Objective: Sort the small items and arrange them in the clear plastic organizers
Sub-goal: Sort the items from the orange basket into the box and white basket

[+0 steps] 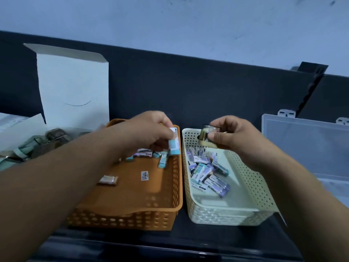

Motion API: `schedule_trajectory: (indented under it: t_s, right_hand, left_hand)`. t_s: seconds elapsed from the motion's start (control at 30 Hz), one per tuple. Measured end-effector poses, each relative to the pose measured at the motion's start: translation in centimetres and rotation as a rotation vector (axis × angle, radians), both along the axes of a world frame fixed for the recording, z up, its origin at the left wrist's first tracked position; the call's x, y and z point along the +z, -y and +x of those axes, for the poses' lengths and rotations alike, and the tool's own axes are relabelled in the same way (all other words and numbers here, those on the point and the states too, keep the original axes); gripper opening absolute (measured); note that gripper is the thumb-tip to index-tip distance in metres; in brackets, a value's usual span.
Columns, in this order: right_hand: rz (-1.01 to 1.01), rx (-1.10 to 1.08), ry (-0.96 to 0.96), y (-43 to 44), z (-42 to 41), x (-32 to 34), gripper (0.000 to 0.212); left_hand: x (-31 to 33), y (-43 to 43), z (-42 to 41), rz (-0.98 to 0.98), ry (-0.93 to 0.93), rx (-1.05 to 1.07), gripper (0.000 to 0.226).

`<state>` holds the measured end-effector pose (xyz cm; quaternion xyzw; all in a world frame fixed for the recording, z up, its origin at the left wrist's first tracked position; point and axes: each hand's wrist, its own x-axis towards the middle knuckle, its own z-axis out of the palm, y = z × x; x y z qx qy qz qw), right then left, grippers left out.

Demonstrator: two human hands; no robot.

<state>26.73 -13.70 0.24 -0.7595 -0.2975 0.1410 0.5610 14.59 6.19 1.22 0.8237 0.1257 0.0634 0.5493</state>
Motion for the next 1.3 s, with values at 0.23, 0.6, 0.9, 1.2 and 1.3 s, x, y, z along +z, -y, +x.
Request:
schedule_trajectory:
  t_s: [0.23,0.6,0.9,1.2,1.3]
  right_hand:
    - [0.115,-0.146,-0.030,2.0,0.7,0.6,0.022]
    - [-0.066,0.086,0.155,-5.9,-2.8,0.5,0.030]
    - [-0.125,0.306,0.370,-20.3,-10.0,2.3,0.022]
    - [-0.218,0.343,0.318,-27.8,-13.1,0.9,0.030]
    - [-0.189,0.303,0.308,-26.4,-11.9,1.2,0.030]
  left_hand:
    - [-1.4,4.9,3.2,0.056,-0.035,-0.121,0.014]
    - [-0.8,-5.1,-6.5,0.712,-0.087,0.299,0.021]
    - [-3.6,-7.7,-12.5,0.807,-0.291,0.136,0.058]
    - [-5.3,-9.1,-13.0,0.835,-0.220,0.121,0.061]
    - [-5.5,-9.6,-12.8,0.875,-0.226,0.091,0.065]
